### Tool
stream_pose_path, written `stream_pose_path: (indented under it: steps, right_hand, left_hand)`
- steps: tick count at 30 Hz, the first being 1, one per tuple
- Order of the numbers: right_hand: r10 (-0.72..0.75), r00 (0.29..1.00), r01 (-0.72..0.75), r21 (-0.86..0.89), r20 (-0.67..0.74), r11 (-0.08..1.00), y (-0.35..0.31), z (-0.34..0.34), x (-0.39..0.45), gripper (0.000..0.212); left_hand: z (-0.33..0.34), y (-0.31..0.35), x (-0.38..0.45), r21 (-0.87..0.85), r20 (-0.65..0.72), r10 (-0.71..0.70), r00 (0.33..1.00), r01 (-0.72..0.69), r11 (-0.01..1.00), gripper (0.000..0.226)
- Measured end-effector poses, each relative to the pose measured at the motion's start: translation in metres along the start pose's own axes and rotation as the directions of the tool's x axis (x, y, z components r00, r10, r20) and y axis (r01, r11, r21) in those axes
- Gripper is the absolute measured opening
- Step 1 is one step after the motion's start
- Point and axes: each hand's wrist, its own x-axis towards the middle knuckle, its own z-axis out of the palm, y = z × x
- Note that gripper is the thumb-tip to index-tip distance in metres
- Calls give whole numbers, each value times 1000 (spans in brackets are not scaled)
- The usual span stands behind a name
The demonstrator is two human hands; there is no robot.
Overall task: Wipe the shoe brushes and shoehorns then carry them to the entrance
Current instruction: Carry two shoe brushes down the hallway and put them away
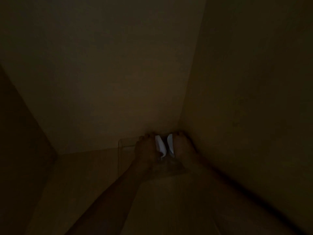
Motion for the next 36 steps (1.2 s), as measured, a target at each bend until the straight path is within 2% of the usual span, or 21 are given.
stream_pose_path:
  steps: [4, 8, 11, 17, 23, 27, 36]
  right_hand:
    - [-20, 1000, 20, 21, 12, 1000, -2, -17, -11, 29]
    - [-19, 995, 28, 89, -98, 996, -4, -38, -26, 37]
    - [-56, 985, 79, 140, -162, 987, -6, -53, -40, 45]
    - [0, 965, 96, 354, -264, 930, -23, -79, -76, 48]
    - [45, 929, 139, 458, -368, 878, -39, -99, -113, 46]
    - [55, 919, 180, 541, -390, 821, -55, -109, -143, 44]
    - [8, 898, 330, 685, -440, 650, -68, -104, -236, 40]
  left_hand:
    - [-17, 4, -11, -7, -6, 15, 1000, -15, 1000, 60]
    - [-41, 2, -17, 42, -76, 45, 996, -42, 998, 69]
    - [-64, 7, -27, 56, -173, 88, 981, -79, 995, 68]
    - [-107, 26, -54, 74, -352, 169, 920, -152, 986, 64]
    - [-127, 37, -92, 58, -459, 233, 857, -233, 971, 62]
    - [-139, 39, -128, 56, -503, 224, 835, -227, 972, 60]
    - [-152, 43, -245, 32, -614, 105, 782, -108, 994, 62]
